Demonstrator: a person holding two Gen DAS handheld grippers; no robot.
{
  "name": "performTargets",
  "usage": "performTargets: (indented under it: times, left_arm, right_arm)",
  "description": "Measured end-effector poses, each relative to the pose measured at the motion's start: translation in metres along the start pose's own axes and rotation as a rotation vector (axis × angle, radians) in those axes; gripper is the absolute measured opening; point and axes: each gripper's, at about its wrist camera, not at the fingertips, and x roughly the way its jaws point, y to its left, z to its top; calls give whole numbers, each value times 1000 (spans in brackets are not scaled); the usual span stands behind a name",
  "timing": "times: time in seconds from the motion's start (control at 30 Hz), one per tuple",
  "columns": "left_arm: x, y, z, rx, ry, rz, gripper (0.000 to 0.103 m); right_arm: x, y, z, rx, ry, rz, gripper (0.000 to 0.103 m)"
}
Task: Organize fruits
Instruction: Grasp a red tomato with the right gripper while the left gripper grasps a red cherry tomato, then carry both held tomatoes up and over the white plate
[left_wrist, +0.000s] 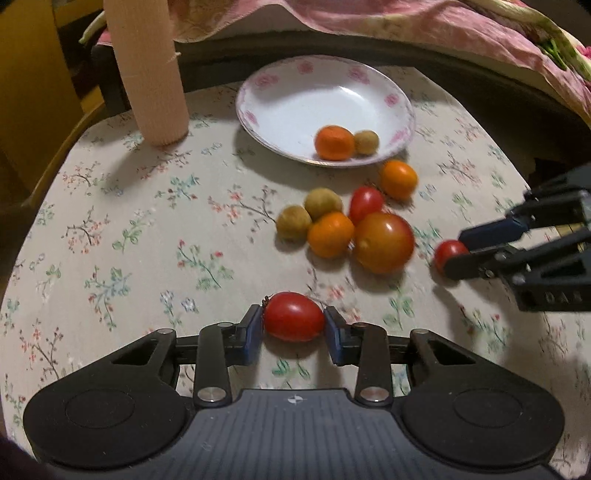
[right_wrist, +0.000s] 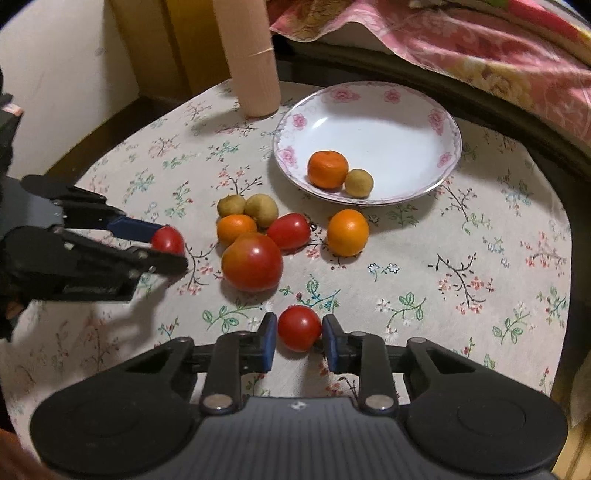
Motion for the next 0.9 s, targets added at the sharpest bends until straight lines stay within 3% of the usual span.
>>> performTargets:
  times: [0.27, 0.37, 0.67, 0.9]
  left_arm:
    - [1, -1, -7, 21, 0, 11, 52]
    - [2, -4, -6, 41, 5, 20, 69]
    - [1, 0, -9, 24, 0, 3, 70]
    - [0, -2, -7, 21, -1, 12, 57]
  right_arm:
    - [5, 2, 0, -11, 15, -10, 44]
    - [7, 0, 0, -13, 23, -5, 48]
    - [11, -6, -2, 12, 36, 21, 52]
    - [13, -4, -1, 14, 37, 27, 52]
